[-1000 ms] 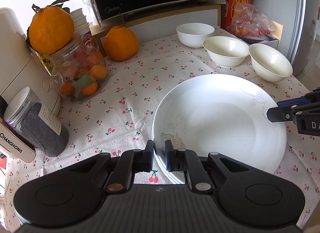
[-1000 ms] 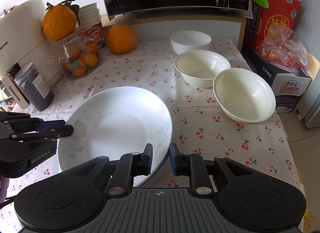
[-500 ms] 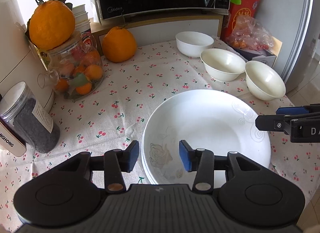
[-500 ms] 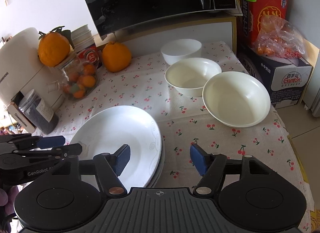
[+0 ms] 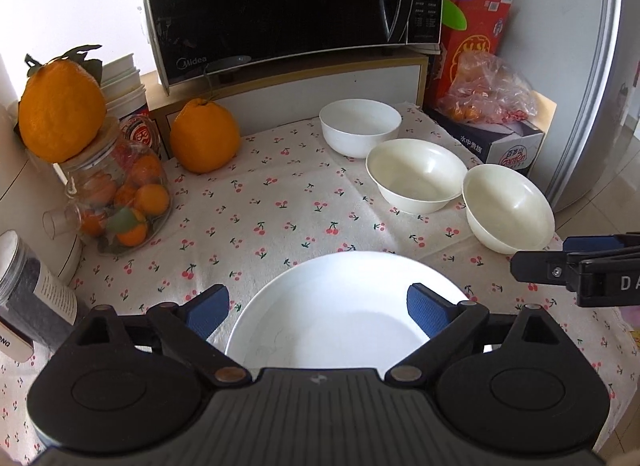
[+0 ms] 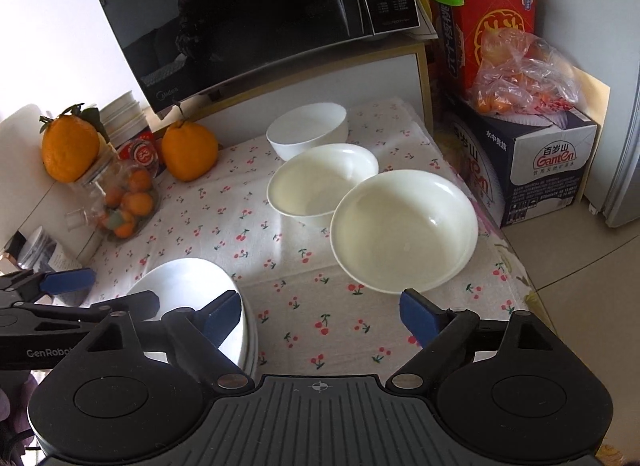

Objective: Organize plates and bowls
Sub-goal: 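Move both grippers toward a cream-white bowl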

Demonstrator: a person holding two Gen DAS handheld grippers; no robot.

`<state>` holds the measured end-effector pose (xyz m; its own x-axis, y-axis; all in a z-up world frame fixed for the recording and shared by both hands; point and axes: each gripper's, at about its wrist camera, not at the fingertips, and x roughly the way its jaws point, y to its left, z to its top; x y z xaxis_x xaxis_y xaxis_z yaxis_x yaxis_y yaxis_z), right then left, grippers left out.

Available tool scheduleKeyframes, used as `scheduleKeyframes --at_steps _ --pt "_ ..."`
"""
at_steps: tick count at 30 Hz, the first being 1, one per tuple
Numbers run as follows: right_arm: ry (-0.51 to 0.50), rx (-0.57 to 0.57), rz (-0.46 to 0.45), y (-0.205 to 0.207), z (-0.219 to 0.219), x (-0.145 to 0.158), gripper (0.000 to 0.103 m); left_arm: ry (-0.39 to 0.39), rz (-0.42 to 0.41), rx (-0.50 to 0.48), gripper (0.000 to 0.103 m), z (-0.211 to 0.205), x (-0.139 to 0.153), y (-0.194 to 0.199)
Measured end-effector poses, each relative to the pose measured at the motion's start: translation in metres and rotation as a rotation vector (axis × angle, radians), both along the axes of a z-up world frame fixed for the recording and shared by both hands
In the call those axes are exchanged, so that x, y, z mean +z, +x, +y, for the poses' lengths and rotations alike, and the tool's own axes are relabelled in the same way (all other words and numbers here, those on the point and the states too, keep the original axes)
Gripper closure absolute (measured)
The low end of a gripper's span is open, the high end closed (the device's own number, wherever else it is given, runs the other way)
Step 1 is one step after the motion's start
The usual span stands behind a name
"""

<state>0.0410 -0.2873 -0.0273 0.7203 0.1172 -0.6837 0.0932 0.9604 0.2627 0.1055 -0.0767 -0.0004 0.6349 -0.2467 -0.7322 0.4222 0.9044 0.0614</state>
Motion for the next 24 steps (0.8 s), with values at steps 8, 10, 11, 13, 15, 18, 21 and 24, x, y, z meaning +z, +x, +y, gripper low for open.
scheduleKeyframes --at_steps 8,10,11,13,15,18,21,24 --pt "0.012 0.002 -0.021 0.045 -0.031 0.021 0.013 -0.004 0.011 0.023 0.005 -0.025 0.006 0.05" --pt "-0.008 0.006 -0.024 0.059 -0.034 0.026 0.013 -0.005 0.014 0.027 0.005 -0.03 0.008 0.063" --pt "-0.014 0.012 -0.025 0.066 -0.035 0.027 0.013 -0.005 0.013 0.028 0.004 -0.032 0.009 0.069" --pt "-0.017 0.026 -0.028 0.081 -0.037 0.029 0.013 -0.002 0.009 0.029 0.003 -0.038 0.011 0.081" --pt "-0.013 0.033 -0.026 0.094 -0.039 0.028 0.013 -0.001 0.005 0.029 0.002 -0.043 0.011 0.092" --pt "-0.014 0.035 -0.015 0.114 -0.041 0.024 0.013 -0.006 0.002 0.037 0.001 -0.049 0.009 0.107" --pt "-0.026 0.033 -0.004 0.131 -0.043 0.018 0.013 -0.011 0.002 0.048 0.001 -0.053 0.005 0.122" --pt "-0.029 0.033 0.001 0.146 -0.047 0.013 0.013 -0.011 0.006 0.053 0.001 -0.057 -0.001 0.135"
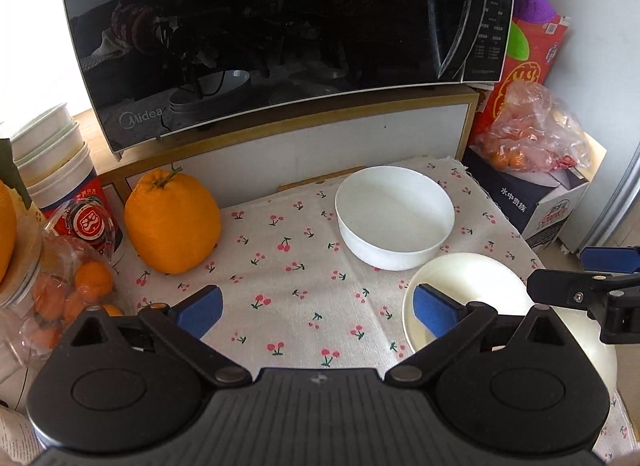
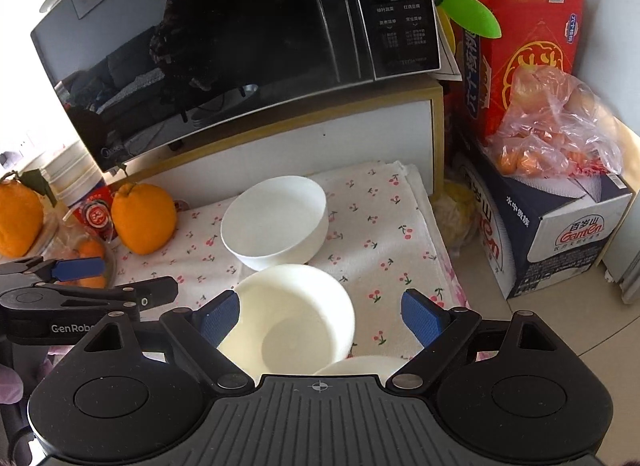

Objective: Organize plates and bowls
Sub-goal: 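Move both grippers toward a cream-white bowl, then close the left gripper on the bowl rim while the right gripper grips it too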

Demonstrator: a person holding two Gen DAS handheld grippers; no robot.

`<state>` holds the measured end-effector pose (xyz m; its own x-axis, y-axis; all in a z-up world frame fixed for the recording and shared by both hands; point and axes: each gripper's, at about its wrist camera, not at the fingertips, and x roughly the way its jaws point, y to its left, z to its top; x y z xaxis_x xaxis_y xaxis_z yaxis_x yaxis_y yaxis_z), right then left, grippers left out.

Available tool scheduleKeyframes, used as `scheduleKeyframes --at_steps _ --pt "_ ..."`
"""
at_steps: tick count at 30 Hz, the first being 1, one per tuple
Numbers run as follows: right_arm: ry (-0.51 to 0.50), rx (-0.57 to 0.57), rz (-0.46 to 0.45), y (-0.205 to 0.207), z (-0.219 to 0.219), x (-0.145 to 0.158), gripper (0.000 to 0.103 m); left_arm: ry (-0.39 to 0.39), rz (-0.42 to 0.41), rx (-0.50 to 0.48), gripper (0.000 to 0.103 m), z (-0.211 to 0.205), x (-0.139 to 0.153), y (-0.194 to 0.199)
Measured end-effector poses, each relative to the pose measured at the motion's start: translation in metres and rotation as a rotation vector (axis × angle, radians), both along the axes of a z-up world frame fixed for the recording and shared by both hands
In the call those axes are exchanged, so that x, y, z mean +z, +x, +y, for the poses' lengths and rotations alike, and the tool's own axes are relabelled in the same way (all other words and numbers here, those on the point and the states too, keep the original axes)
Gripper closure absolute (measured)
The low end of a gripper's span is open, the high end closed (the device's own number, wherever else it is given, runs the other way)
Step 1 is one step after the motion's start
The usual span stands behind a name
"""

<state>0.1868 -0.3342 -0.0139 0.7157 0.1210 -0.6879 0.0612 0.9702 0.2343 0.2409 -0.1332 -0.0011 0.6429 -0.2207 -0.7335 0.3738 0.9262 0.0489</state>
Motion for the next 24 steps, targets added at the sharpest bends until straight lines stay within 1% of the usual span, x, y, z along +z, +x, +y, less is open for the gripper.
scheduleKeyframes --at_steps 4,7,10,12,17,19,21,23,24 --pt "0.015 0.004 0.002 0.023 -0.004 -0.007 0.013 -0.002 -0.016 0.008 0.001 -0.005 -0.005 0.019" --pt "0.025 0.001 0.005 0.041 -0.004 -0.013 0.013 -0.04 -0.013 0.029 0.001 -0.005 -0.01 0.033" --pt "0.03 -0.002 0.01 0.055 -0.004 -0.019 0.013 -0.085 0.007 0.056 0.004 -0.002 -0.018 0.045" --pt "0.04 -0.003 0.013 0.063 -0.005 -0.023 0.013 -0.114 0.021 0.068 0.009 0.0 -0.023 0.052" --pt "0.052 -0.018 0.012 0.076 -0.006 -0.034 0.013 -0.174 0.066 0.079 0.029 0.005 -0.032 0.066" --pt "0.063 -0.028 0.012 0.079 -0.008 -0.037 0.013 -0.204 0.075 0.082 0.036 0.007 -0.034 0.068" --pt "0.067 -0.035 0.007 0.082 -0.008 -0.04 0.014 -0.23 0.084 0.078 0.042 0.007 -0.035 0.071" --pt "0.075 -0.04 0.0 0.084 -0.008 -0.041 0.017 -0.242 0.095 0.073 0.051 0.006 -0.036 0.074" --pt "0.081 -0.042 0.0 0.085 -0.009 -0.042 0.019 -0.246 0.098 0.069 0.054 0.005 -0.037 0.075"
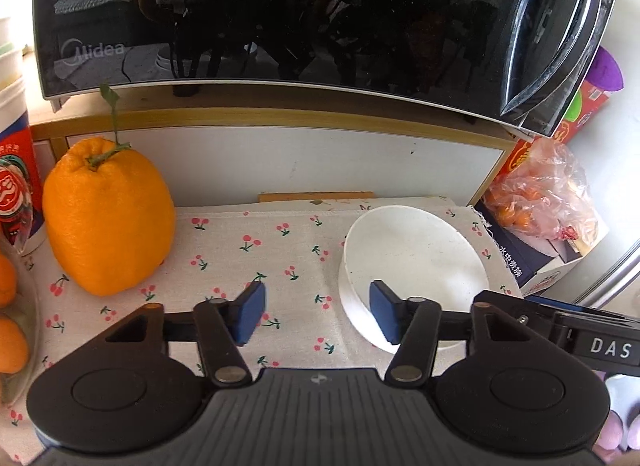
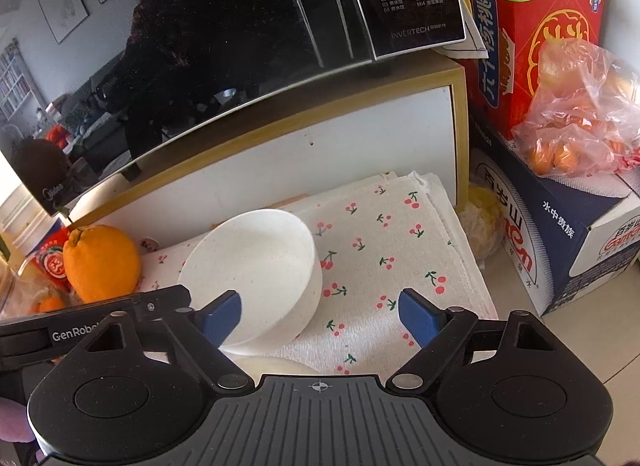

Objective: Organize plates and bowls
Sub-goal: 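Close the left gripper on the bowl rim while the right gripper grips it too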

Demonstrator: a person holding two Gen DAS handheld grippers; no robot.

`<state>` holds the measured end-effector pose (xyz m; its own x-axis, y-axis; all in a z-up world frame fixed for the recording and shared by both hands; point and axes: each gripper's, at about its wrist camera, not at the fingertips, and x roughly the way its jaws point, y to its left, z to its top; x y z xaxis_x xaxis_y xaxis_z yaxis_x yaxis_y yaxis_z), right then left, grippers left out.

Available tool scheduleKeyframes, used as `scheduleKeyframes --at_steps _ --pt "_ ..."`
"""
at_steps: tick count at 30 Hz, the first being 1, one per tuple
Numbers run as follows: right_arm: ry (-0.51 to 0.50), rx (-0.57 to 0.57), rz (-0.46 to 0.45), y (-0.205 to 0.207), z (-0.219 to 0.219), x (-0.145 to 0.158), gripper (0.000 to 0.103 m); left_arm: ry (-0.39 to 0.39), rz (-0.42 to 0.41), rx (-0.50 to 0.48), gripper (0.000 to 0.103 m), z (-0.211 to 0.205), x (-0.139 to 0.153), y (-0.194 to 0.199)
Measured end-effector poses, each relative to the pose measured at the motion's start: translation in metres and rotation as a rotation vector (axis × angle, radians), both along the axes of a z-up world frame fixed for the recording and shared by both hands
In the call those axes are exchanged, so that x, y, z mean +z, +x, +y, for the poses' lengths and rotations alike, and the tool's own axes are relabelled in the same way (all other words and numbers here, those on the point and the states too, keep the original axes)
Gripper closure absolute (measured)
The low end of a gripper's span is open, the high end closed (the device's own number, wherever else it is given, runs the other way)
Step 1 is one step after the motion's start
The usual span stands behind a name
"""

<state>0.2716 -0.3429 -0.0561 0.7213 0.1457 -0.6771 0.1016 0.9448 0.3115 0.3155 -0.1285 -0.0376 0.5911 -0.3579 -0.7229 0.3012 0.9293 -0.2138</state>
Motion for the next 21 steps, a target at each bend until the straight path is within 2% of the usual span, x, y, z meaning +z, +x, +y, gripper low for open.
scheduleKeyframes --at_steps 2,6,8,10,13,18,21 --pt "0.017 -0.002 0.005 0.002 -0.001 -0.002 0.032 -0.012 0.003 -0.011 0.065 -0.002 0.0 0.0" --pt "0.037 -0.002 0.011 0.006 -0.001 -0.007 0.05 -0.02 0.0 -0.024 0.078 -0.006 -0.001 -0.001" --pt "0.048 -0.004 0.019 0.008 -0.001 -0.01 0.065 -0.03 0.004 -0.027 0.086 -0.01 -0.003 0.0" --pt "0.079 -0.004 0.015 0.009 -0.002 -0.013 0.072 -0.037 0.006 -0.032 0.091 -0.013 -0.005 0.002" --pt "0.112 0.003 0.005 0.011 -0.002 -0.015 0.085 -0.017 -0.009 -0.031 0.093 -0.017 -0.004 0.001" --pt "0.098 0.006 -0.008 0.009 0.004 -0.011 0.086 0.012 -0.025 -0.029 0.096 -0.016 -0.003 -0.001" --pt "0.091 0.01 -0.02 0.005 0.007 -0.004 0.086 0.003 -0.025 -0.019 0.097 -0.012 0.001 -0.002"
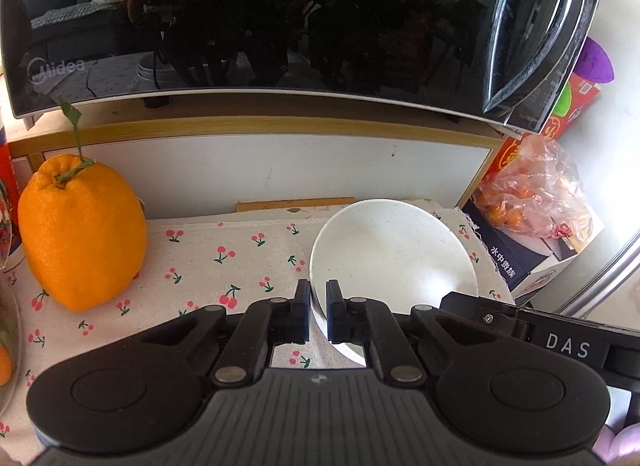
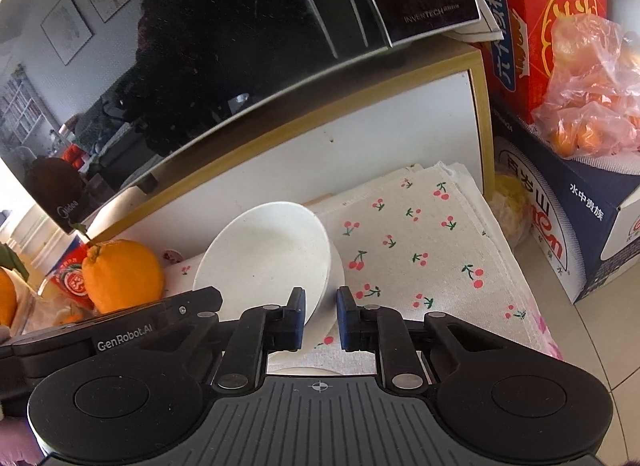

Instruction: Organize plates and bowls

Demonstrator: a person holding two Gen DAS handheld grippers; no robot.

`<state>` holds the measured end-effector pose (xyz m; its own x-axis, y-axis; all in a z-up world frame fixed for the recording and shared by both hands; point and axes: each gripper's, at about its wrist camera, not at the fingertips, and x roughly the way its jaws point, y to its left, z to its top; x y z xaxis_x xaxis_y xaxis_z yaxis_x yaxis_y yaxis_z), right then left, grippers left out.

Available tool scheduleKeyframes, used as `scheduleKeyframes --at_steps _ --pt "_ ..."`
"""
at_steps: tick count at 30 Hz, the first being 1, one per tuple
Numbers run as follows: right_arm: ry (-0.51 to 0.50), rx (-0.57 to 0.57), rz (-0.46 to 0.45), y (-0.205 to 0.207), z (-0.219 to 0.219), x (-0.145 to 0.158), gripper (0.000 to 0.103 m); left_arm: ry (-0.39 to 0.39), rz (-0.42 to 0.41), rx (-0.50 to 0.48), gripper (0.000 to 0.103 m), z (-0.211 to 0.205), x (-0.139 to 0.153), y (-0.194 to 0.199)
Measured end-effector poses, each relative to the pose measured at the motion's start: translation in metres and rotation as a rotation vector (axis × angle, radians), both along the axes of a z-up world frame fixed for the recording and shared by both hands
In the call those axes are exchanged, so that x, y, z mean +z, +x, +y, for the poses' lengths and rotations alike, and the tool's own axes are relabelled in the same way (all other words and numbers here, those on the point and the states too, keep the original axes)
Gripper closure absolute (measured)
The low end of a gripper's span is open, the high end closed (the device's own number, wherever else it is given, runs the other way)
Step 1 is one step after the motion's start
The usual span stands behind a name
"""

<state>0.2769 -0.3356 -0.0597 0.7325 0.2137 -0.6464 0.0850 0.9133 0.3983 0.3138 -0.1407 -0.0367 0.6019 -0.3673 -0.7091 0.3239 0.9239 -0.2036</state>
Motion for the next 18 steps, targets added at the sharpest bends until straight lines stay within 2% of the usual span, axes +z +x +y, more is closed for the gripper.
scheduleKeyframes --at_steps 7,18 --pt "-0.022 0.003 -0.028 -0.018 0.008 0.031 0.086 -0.005 -0.032 -0.005 0.097 0.004 0.026 -0.013" --pt "-0.043 -0.023 -0.046 -0.08 0.014 0.086 0.086 -0.033 -0.061 -0.028 0.097 0.009 0.076 -0.069"
